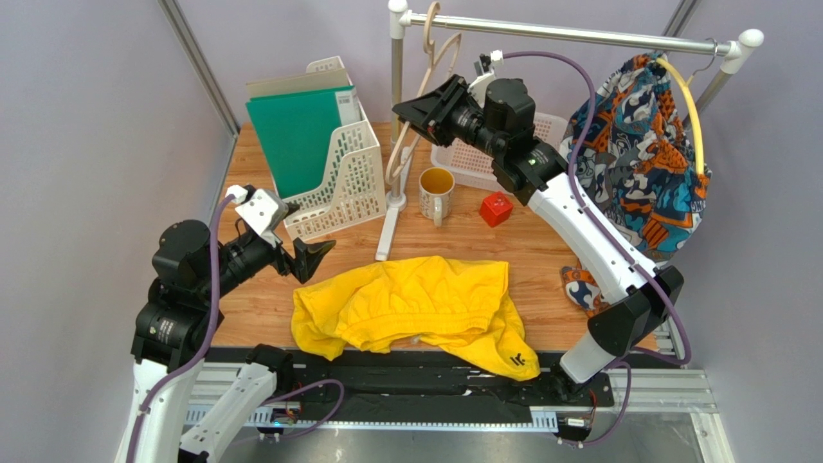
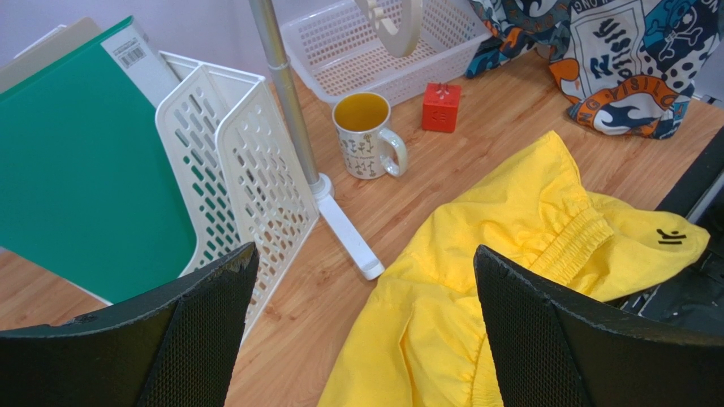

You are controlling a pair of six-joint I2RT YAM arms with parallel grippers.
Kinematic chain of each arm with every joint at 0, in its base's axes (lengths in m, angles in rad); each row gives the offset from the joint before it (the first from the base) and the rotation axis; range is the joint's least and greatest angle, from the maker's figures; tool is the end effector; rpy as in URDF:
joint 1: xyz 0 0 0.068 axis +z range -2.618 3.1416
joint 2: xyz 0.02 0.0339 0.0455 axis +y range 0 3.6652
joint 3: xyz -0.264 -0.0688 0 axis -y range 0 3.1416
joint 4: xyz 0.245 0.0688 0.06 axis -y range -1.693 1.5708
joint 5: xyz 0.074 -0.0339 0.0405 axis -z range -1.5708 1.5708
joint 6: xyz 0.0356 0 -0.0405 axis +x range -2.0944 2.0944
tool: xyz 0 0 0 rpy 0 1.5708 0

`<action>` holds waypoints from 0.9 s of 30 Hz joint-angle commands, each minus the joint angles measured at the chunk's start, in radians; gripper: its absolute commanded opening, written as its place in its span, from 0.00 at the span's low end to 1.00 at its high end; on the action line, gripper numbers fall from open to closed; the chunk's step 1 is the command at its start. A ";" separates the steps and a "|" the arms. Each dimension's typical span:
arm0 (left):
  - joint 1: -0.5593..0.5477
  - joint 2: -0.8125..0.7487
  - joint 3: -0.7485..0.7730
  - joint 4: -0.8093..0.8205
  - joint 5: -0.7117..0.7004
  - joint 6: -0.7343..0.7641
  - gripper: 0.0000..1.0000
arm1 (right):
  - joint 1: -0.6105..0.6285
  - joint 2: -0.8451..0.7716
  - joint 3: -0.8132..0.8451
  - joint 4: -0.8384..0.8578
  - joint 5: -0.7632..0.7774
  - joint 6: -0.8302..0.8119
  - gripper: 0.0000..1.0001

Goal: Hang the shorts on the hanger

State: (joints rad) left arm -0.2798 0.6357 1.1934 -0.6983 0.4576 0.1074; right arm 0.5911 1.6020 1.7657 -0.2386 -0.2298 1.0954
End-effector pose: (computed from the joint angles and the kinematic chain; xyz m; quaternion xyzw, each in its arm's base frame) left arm 0.0808 -0.0396 0.4360 0.2874 0.6930 -0.2256 0.6215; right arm 0.3015 0.2121 0.4684 0.1062 0.7247 0.5605 0.3866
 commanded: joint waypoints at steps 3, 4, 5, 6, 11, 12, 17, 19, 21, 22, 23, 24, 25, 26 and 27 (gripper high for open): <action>0.002 -0.005 -0.008 0.040 0.006 0.003 0.99 | -0.027 -0.036 -0.031 0.088 -0.046 0.083 0.16; 0.002 -0.002 -0.008 0.042 0.007 0.005 1.00 | -0.030 -0.042 -0.038 0.100 -0.058 0.084 0.14; 0.002 0.001 -0.006 0.040 0.007 0.003 0.99 | -0.030 -0.047 -0.049 0.107 -0.062 0.086 0.10; 0.002 0.002 -0.006 0.042 0.007 0.002 1.00 | -0.031 -0.053 -0.057 0.111 -0.065 0.087 0.08; 0.002 0.004 -0.009 0.042 0.013 0.012 1.00 | -0.036 -0.082 -0.072 0.163 -0.091 0.070 0.00; 0.002 0.004 -0.014 0.040 0.013 0.014 1.00 | -0.037 -0.085 -0.075 0.174 -0.097 0.064 0.00; 0.002 0.002 -0.020 0.037 0.019 0.023 0.99 | -0.048 -0.100 -0.080 0.229 -0.128 0.043 0.00; 0.002 0.007 -0.020 0.036 0.019 0.025 1.00 | -0.050 -0.105 -0.083 0.262 -0.141 0.038 0.00; 0.002 0.005 -0.018 0.031 0.018 0.032 1.00 | -0.050 -0.117 -0.091 0.256 -0.157 0.029 0.00; 0.002 0.005 -0.018 0.028 0.019 0.035 1.00 | -0.050 -0.125 -0.104 0.249 -0.163 0.023 0.00; 0.002 0.005 -0.018 0.026 0.019 0.037 0.99 | -0.051 -0.134 -0.117 0.245 -0.172 0.018 0.00; 0.002 0.005 -0.018 0.023 0.021 0.037 0.99 | -0.051 -0.161 -0.129 0.243 -0.192 0.006 0.00; 0.002 0.004 -0.018 0.014 0.029 0.038 1.00 | -0.050 -0.177 -0.171 0.227 -0.200 0.003 0.00; 0.002 0.005 -0.020 0.010 0.032 0.043 0.99 | -0.050 -0.197 -0.193 0.207 -0.209 -0.002 0.00; 0.002 0.002 -0.021 0.006 0.035 0.046 0.99 | -0.050 -0.236 -0.224 0.197 -0.227 -0.011 0.00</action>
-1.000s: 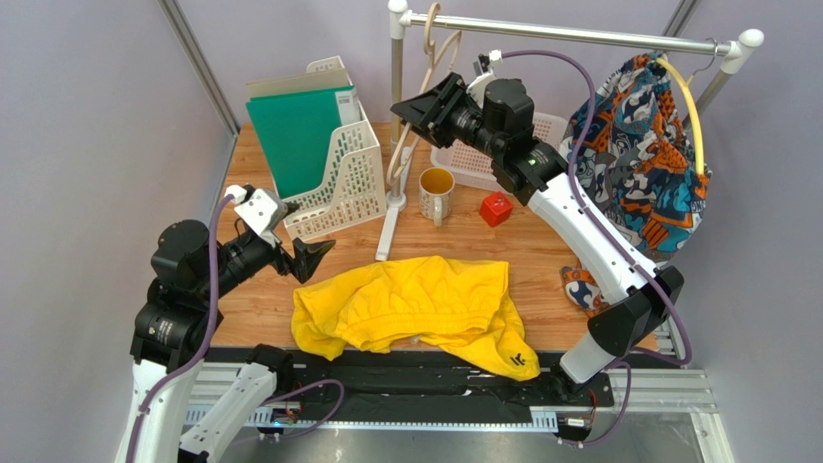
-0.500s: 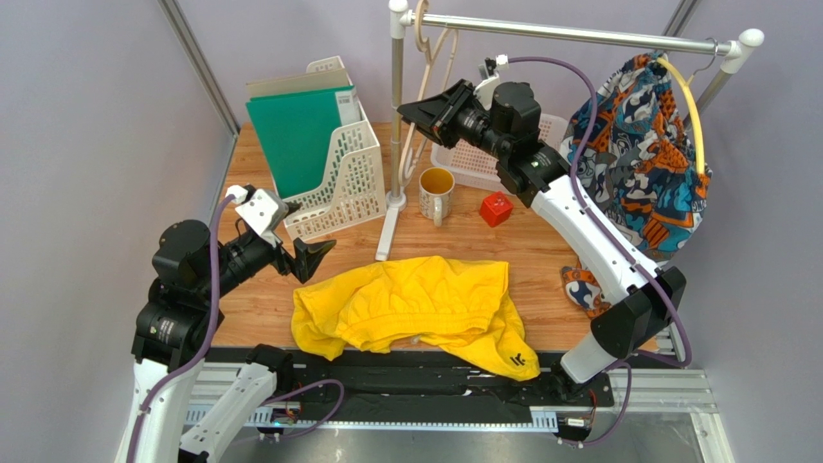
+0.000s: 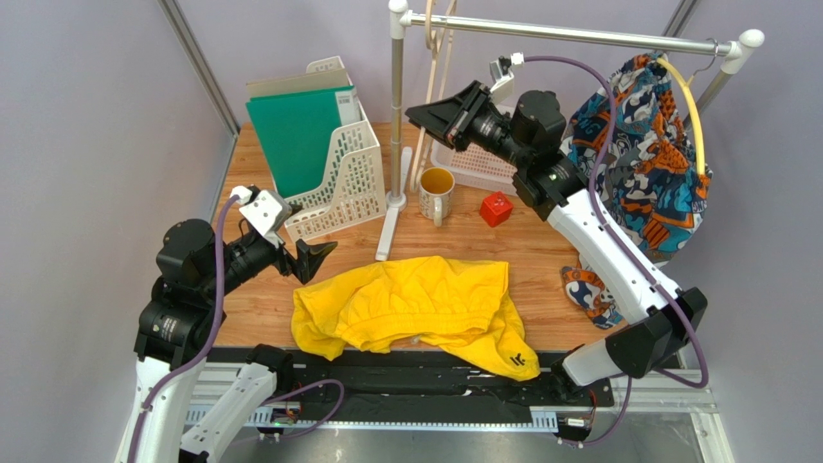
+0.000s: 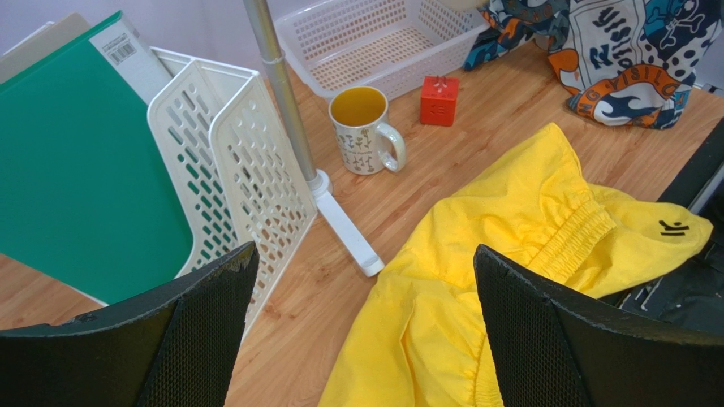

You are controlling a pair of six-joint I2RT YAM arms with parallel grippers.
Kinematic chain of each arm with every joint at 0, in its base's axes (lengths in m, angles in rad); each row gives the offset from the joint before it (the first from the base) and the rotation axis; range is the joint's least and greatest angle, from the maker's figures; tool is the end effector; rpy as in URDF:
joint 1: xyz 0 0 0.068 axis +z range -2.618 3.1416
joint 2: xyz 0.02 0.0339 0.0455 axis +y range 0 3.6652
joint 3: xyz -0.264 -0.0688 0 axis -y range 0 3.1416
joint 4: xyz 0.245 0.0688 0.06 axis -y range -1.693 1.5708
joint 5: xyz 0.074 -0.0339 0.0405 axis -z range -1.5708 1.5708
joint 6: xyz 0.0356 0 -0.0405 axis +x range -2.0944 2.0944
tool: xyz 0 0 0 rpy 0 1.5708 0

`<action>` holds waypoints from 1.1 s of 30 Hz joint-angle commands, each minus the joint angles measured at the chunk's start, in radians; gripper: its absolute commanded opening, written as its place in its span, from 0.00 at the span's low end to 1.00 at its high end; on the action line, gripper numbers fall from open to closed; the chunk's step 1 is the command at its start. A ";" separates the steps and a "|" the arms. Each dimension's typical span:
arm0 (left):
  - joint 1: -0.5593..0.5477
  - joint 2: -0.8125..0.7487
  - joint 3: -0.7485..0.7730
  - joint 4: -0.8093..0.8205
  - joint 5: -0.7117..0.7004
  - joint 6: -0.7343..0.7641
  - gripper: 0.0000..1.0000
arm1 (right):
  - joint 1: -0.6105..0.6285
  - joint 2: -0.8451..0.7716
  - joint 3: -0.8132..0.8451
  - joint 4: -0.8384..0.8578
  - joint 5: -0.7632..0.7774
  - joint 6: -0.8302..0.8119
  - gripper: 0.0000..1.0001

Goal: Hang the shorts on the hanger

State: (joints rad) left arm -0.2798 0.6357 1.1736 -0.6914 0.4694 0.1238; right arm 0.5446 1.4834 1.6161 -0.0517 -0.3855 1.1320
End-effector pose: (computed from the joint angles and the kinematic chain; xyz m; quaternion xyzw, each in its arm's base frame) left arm 0.0837 -0.0408 0.4311 0.2963 0.6931 -0.2253 0.6173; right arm 0.2826 0.1868 0.4770 0.0578 0.6776 0.6233 0.3860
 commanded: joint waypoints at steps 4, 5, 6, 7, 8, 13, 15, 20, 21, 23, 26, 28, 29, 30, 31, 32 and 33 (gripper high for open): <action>0.002 -0.002 -0.014 -0.014 0.061 0.052 0.99 | -0.005 -0.231 -0.217 -0.020 -0.111 -0.081 0.00; 0.002 -0.002 -0.023 -0.016 0.077 0.060 0.99 | -0.003 -0.250 -0.269 -0.026 -0.125 -0.090 0.00; 0.002 -0.007 -0.028 -0.020 0.092 0.068 0.99 | -0.003 -0.290 -0.292 -0.042 -0.165 -0.112 0.00; 0.002 -0.008 -0.037 -0.023 0.110 0.076 0.99 | -0.003 -0.308 -0.318 -0.043 -0.193 -0.127 0.00; 0.002 -0.008 -0.037 -0.026 0.113 0.079 0.99 | -0.003 -0.328 -0.356 -0.049 -0.251 -0.152 0.00; 0.002 -0.002 -0.031 -0.065 0.084 0.140 0.99 | -0.003 -0.467 -0.458 -0.233 -0.386 -0.389 0.00; 0.002 -0.013 -0.026 -0.082 0.092 0.183 0.99 | -0.002 -0.506 -0.490 -0.341 -0.482 -0.502 0.00; 0.002 -0.095 -0.063 -0.106 0.184 0.427 0.99 | 0.000 -0.586 -0.541 -0.558 -0.688 -0.771 0.00; 0.002 -0.112 -0.075 -0.108 0.245 0.503 0.98 | 0.002 -0.591 -0.547 -0.592 -0.708 -0.802 0.00; 0.002 -0.161 -0.110 -0.100 0.293 0.572 0.98 | 0.008 -0.607 -0.556 -0.675 -0.745 -0.891 0.00; 0.002 -0.185 -0.132 -0.099 0.327 0.692 0.96 | 0.035 -0.624 -0.596 -0.775 -0.777 -1.042 0.00; 0.002 -0.191 -0.134 -0.103 0.334 0.764 0.94 | 0.048 -0.627 -0.611 -0.824 -0.777 -1.106 0.00; 0.002 -0.192 -0.132 -0.112 0.337 0.784 0.93 | 0.058 -0.630 -0.614 -0.853 -0.777 -1.127 0.00; 0.002 -0.191 -0.132 -0.114 0.345 0.813 0.93 | 0.064 -0.634 -0.616 -0.858 -0.776 -1.162 0.00; 0.002 -0.191 -0.134 -0.115 0.348 0.826 0.92 | 0.072 -0.634 -0.617 -0.863 -0.774 -1.172 0.00; 0.002 -0.183 -0.134 -0.117 0.353 0.836 0.92 | 0.090 -0.635 -0.621 -0.870 -0.770 -1.178 0.00; 0.002 -0.176 -0.134 -0.117 0.356 0.855 0.92 | 0.100 -0.634 -0.621 -0.878 -0.764 -1.204 0.00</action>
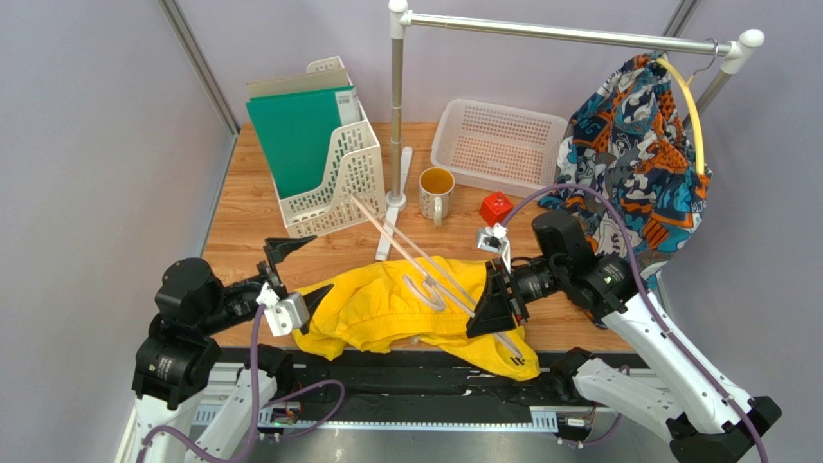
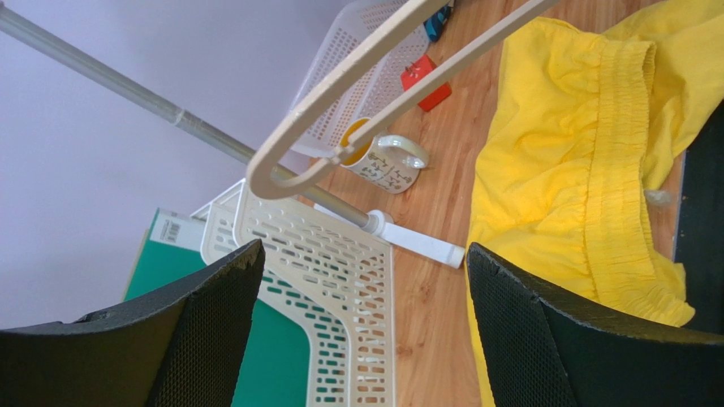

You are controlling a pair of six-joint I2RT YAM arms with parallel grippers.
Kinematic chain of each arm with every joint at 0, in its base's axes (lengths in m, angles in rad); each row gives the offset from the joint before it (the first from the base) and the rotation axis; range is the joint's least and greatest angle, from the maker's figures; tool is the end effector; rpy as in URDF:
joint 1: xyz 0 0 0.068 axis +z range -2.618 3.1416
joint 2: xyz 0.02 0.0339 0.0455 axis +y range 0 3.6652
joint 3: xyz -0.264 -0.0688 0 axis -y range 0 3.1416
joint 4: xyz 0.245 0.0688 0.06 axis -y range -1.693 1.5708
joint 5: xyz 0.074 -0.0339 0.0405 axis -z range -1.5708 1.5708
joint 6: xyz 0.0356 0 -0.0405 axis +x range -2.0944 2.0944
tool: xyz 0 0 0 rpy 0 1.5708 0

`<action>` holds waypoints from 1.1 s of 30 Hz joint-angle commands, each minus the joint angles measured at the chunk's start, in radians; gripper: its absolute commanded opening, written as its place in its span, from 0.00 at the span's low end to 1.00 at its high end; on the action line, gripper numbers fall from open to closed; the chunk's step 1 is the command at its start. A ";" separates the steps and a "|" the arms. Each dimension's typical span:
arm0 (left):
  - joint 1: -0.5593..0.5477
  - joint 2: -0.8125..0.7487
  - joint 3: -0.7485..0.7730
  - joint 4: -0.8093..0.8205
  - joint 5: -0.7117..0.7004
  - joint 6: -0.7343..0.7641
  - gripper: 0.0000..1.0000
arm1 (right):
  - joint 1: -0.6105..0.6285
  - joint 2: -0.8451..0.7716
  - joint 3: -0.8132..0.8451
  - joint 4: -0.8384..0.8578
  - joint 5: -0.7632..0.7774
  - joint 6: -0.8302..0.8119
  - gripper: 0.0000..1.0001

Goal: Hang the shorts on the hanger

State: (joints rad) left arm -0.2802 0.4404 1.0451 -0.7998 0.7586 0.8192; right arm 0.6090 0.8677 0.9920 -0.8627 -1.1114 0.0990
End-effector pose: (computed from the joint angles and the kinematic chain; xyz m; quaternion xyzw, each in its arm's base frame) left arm 0.0380 -0.0364 0.3953 0.5754 0.4892 -0.1187 0.6446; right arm 0.1059 0.1128 0.3444 -0.4024 0.6981 0.5716 0.1549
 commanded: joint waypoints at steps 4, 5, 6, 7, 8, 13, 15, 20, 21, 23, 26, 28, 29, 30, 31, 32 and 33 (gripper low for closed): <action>0.003 0.072 0.000 -0.013 0.097 0.184 0.88 | 0.072 0.020 0.003 -0.072 -0.030 -0.174 0.00; 0.003 0.095 0.001 -0.013 0.105 0.196 0.87 | 0.090 0.027 0.005 -0.064 -0.027 -0.176 0.00; 0.001 0.106 0.004 -0.012 0.116 0.204 0.87 | 0.101 0.033 0.010 -0.059 -0.021 -0.176 0.00; 0.001 0.119 0.006 -0.012 0.120 0.207 0.86 | 0.112 0.040 0.016 -0.059 -0.015 -0.188 0.00; 0.001 0.145 0.007 -0.013 0.122 0.210 0.86 | 0.142 0.060 0.020 -0.071 0.008 -0.206 0.00; -0.008 0.190 0.004 -0.013 0.140 0.235 0.83 | 0.212 0.131 0.083 -0.163 0.064 -0.324 0.00; -0.033 0.199 -0.013 -0.036 0.143 0.273 0.79 | 0.227 0.160 0.114 -0.183 0.071 -0.354 0.00; -0.171 0.222 -0.071 -0.194 0.023 0.411 0.64 | 0.247 0.205 0.169 -0.216 0.088 -0.393 0.00; -0.191 0.216 -0.104 -0.196 0.001 0.411 0.55 | 0.251 0.214 0.174 -0.222 0.096 -0.410 0.00; -0.227 0.205 -0.129 -0.194 -0.027 0.397 0.43 | 0.258 0.217 0.188 -0.236 0.116 -0.423 0.00; -0.231 0.215 -0.117 -0.188 -0.028 0.283 0.00 | 0.258 0.217 0.203 -0.219 0.188 -0.414 0.07; -0.229 0.221 -0.108 -0.159 -0.050 0.134 0.00 | 0.258 0.203 0.227 -0.190 0.284 -0.403 0.49; -0.229 0.225 -0.100 -0.154 -0.053 0.094 0.00 | 0.258 0.197 0.240 -0.174 0.326 -0.392 0.63; -0.229 0.228 -0.099 -0.156 -0.050 0.062 0.00 | 0.256 0.188 0.253 -0.144 0.411 -0.387 0.71; -0.229 0.227 -0.097 -0.156 -0.047 0.002 0.00 | 0.258 0.182 0.264 -0.131 0.448 -0.387 0.77; -0.229 0.227 -0.099 -0.153 -0.035 -0.024 0.00 | 0.256 0.174 0.284 -0.113 0.479 -0.387 0.79; -0.229 0.225 -0.100 -0.139 -0.028 -0.050 0.00 | 0.255 0.163 0.289 -0.067 0.531 -0.383 0.81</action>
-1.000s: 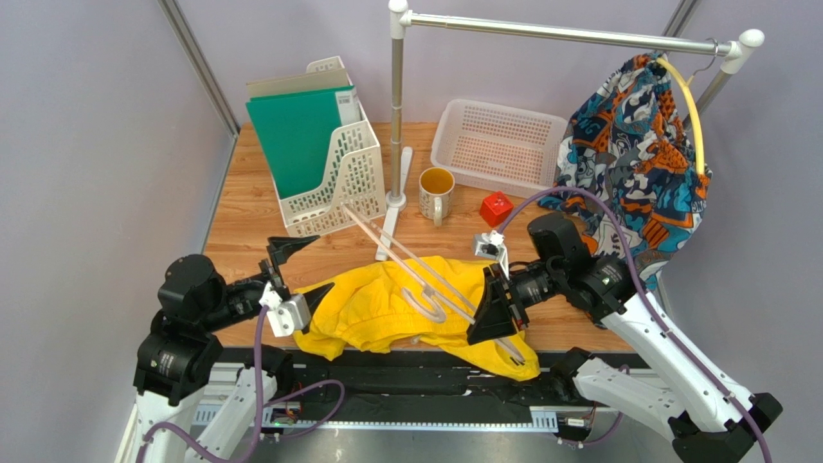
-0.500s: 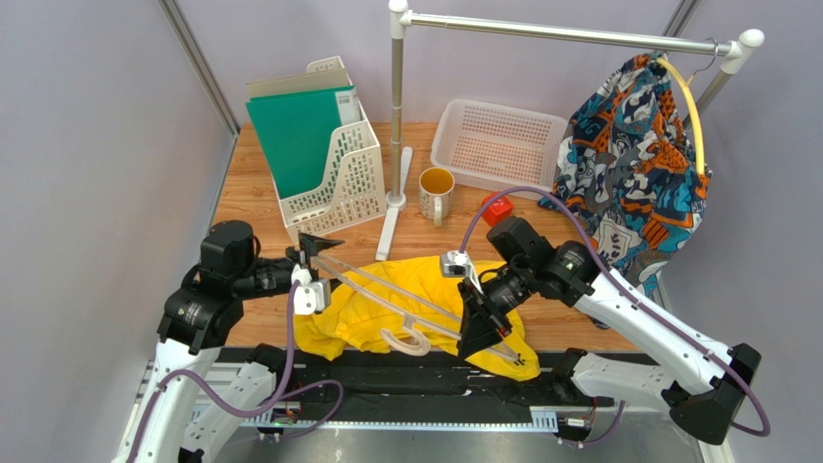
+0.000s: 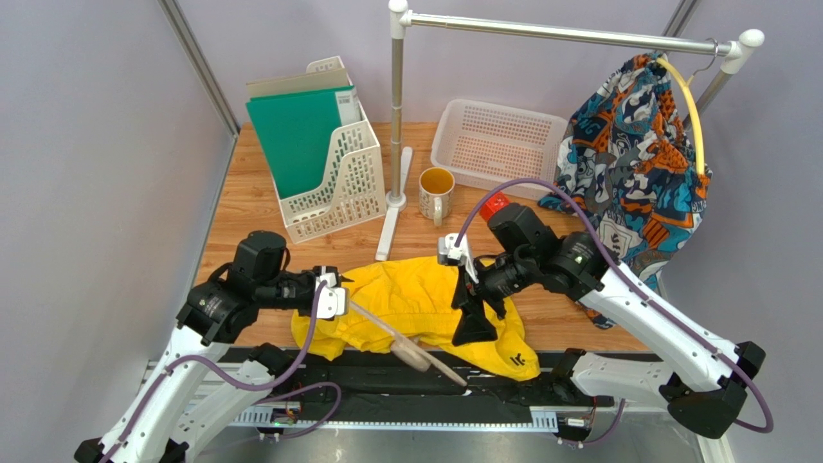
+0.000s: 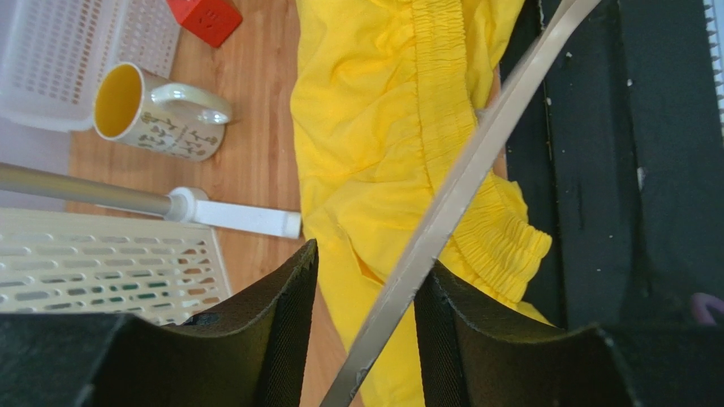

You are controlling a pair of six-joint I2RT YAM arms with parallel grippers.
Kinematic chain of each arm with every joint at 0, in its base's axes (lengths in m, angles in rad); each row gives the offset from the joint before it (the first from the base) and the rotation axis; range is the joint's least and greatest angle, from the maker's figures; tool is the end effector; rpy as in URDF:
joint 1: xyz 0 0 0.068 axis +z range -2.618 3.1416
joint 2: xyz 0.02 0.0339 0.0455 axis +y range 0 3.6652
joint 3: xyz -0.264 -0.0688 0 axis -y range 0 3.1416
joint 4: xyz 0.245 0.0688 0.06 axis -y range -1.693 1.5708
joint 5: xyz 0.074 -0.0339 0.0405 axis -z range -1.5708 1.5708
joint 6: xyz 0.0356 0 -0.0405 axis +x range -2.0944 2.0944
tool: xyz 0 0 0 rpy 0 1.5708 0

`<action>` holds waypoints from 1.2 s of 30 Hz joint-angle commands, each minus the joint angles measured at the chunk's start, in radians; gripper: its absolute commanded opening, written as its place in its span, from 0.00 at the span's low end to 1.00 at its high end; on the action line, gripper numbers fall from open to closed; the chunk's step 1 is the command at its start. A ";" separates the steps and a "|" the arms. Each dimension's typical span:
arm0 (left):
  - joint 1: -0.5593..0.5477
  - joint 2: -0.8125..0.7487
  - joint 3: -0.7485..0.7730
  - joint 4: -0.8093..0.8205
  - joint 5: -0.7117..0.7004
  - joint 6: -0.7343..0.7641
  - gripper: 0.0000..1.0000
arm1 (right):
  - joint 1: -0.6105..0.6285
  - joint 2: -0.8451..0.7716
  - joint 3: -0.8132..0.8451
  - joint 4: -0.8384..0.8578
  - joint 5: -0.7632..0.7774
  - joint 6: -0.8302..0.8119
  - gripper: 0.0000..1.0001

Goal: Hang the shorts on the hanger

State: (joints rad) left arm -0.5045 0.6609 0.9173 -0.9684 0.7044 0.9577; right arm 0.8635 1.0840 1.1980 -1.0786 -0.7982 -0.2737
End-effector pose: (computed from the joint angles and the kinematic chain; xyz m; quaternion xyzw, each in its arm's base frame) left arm 0.0851 -0.0733 0.3296 0.6767 0.5394 -0.2178 0.4512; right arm 0.1037 0.1605 0.3531 -0.5713 0.6786 0.4348 0.1554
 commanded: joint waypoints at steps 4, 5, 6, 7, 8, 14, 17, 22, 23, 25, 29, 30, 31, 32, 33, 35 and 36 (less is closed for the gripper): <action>-0.005 0.023 0.029 0.079 0.036 -0.371 0.00 | 0.002 -0.099 0.072 0.253 0.254 0.001 0.87; -0.005 0.037 0.028 0.089 0.030 -0.391 0.00 | 0.002 -0.099 0.066 0.262 0.252 0.004 0.87; -0.005 0.045 0.029 0.092 0.023 -0.402 0.00 | 0.002 -0.098 0.063 0.267 0.254 0.007 0.87; -0.005 0.052 0.031 0.089 -0.008 -0.401 0.00 | 0.002 -0.096 0.060 0.266 0.255 0.007 0.88; -0.005 0.055 0.032 0.088 -0.023 -0.395 0.00 | 0.002 -0.102 0.052 0.266 0.260 0.007 0.88; 0.000 0.055 0.066 0.102 -0.046 -0.451 0.00 | 0.002 -0.261 -0.073 0.324 0.275 -0.004 0.97; 0.015 0.057 0.075 0.132 -0.048 -0.514 0.00 | 0.002 -0.355 -0.149 0.388 0.342 -0.015 1.00; 0.070 0.095 0.115 0.177 0.006 -0.635 0.00 | 0.002 -0.397 -0.184 0.431 0.346 -0.022 0.99; 0.073 0.107 0.121 0.189 0.015 -0.651 0.00 | 0.003 -0.392 -0.186 0.457 0.329 -0.022 0.98; 0.077 0.117 0.135 0.210 0.014 -0.706 0.00 | 0.003 -0.366 -0.187 0.492 0.288 -0.001 0.96; 0.078 0.141 0.155 0.250 0.029 -0.784 0.00 | 0.009 -0.260 -0.144 0.572 0.264 0.025 0.91; 0.078 0.144 0.158 0.255 0.039 -0.797 0.00 | 0.011 -0.210 -0.135 0.580 0.264 0.028 0.88; 0.078 0.146 0.160 0.266 0.044 -0.806 0.00 | 0.011 -0.188 -0.121 0.585 0.258 0.028 0.85; 0.078 0.144 0.157 0.272 0.044 -0.823 0.00 | 0.012 -0.165 -0.104 0.600 0.252 0.027 0.81; 0.078 0.143 0.152 0.277 0.049 -0.826 0.00 | 0.011 -0.150 -0.098 0.609 0.248 0.028 0.79; 0.078 0.141 0.147 0.284 0.049 -0.841 0.00 | 0.015 -0.110 -0.089 0.637 0.243 0.024 0.64; 0.078 0.141 0.144 0.284 0.053 -0.846 0.00 | 0.017 -0.102 -0.086 0.646 0.243 0.021 0.58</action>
State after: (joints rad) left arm -0.4313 0.8112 1.0279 -0.7490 0.7105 0.1905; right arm 0.8707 0.9615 1.0557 -0.5369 -0.5266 -0.2577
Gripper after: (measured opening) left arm 0.495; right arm 0.698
